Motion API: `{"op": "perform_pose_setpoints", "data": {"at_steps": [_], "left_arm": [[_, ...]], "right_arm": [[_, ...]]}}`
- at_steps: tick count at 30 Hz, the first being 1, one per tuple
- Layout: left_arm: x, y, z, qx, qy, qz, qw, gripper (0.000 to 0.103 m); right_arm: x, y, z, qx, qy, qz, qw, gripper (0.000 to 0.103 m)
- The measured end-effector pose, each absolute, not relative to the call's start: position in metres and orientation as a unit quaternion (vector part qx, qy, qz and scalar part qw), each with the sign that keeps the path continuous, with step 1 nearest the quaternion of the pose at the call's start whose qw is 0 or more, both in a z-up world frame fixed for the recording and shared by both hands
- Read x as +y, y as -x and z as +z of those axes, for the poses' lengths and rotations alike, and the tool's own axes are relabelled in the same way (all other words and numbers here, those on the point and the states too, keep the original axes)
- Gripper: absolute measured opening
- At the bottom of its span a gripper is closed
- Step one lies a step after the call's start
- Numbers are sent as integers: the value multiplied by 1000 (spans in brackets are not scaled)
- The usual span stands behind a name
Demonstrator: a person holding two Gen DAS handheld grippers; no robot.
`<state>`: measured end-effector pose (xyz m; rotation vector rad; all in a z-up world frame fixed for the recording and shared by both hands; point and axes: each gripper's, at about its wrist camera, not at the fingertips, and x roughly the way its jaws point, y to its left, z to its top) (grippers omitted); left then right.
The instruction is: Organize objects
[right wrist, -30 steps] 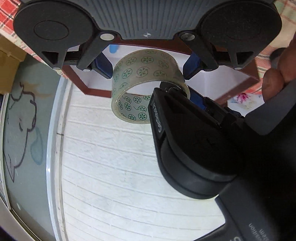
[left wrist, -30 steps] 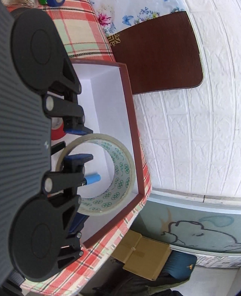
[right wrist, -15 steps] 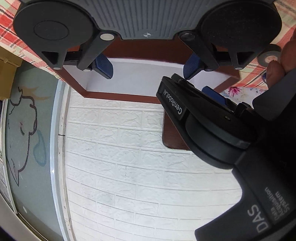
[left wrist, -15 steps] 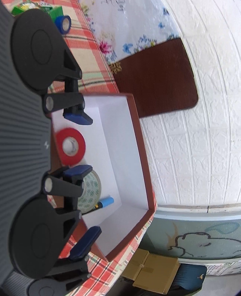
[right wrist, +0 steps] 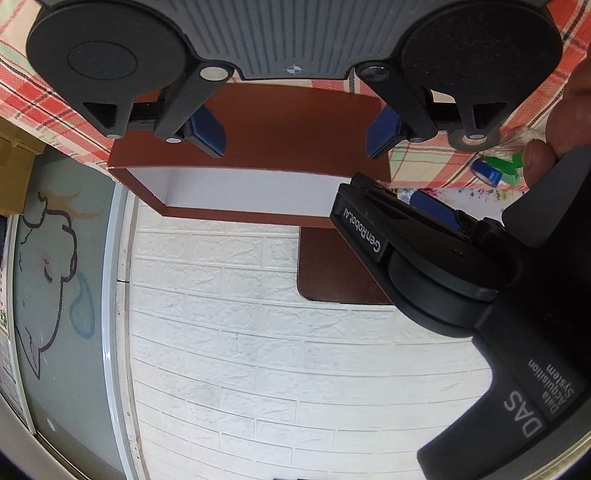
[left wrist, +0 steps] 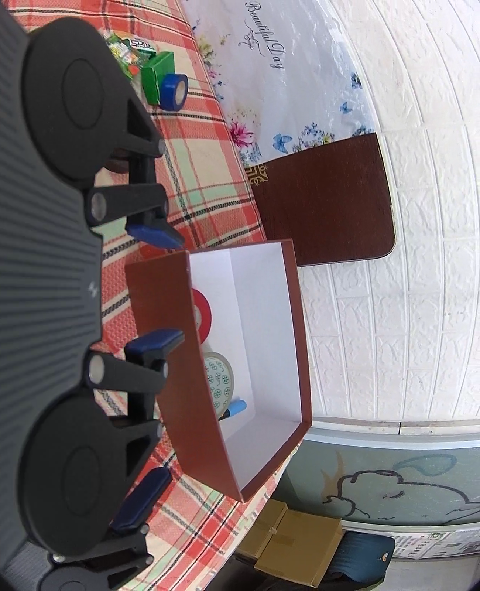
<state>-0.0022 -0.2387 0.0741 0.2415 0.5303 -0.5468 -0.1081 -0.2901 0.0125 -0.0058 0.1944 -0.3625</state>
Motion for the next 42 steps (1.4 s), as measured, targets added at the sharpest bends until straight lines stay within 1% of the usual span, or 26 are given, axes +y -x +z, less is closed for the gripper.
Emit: {"op": "perform_pose_setpoints", "data": {"at_steps": [8, 14, 18, 24, 26, 29, 30, 31, 32, 33, 34, 35, 36, 38, 41, 42], "left_arm": [[-200, 9, 69, 251, -108, -234, 933, 54], [-164, -2, 53, 267, -104, -193, 938, 55], [-136, -10, 41, 280, -95, -168, 940, 55], [-69, -24, 11, 296, -79, -118, 944, 58], [-34, -35, -3, 301, -76, -82, 947, 60], [26, -58, -25, 319, -69, -4, 945, 61], [48, -66, -34, 323, -70, 27, 943, 63], [71, -71, -41, 311, -66, 47, 947, 84], [90, -72, -45, 296, -55, 59, 952, 92], [109, -76, -45, 301, -32, 73, 950, 94], [126, -80, -44, 306, 8, 76, 949, 94], [134, -82, -43, 303, 26, 87, 949, 93], [135, -84, -42, 299, 29, 95, 949, 93], [128, -83, -41, 292, 15, 92, 952, 93], [124, -81, -40, 285, 13, 77, 955, 93], [127, -80, -41, 287, 20, 75, 955, 93]], "right_arm": [[-275, 113, 6, 136, -20, -155, 978, 81], [-244, 109, -3, 163, -21, -126, 978, 81], [-228, 99, -12, 197, -28, -105, 974, 80], [-206, 80, -22, 239, -44, -74, 967, 79], [-195, 70, -26, 256, -45, -58, 964, 77], [-173, 54, -33, 275, -31, -28, 961, 75], [-165, 49, -35, 280, -23, -15, 960, 74], [-157, 44, -38, 286, -16, -2, 958, 72], [-148, 38, -41, 294, -11, 10, 956, 70], [-140, 32, -44, 303, -5, 21, 953, 72], [-132, 27, -45, 301, 6, 25, 953, 75], [-124, 22, -45, 296, 17, 27, 955, 74], [-119, 16, -43, 295, 23, 35, 955, 71], [-111, 3, -37, 283, 26, 44, 958, 70], [-96, -19, -22, 243, 50, 48, 968, 73], [-92, -29, -17, 230, 58, 51, 970, 77]]}}
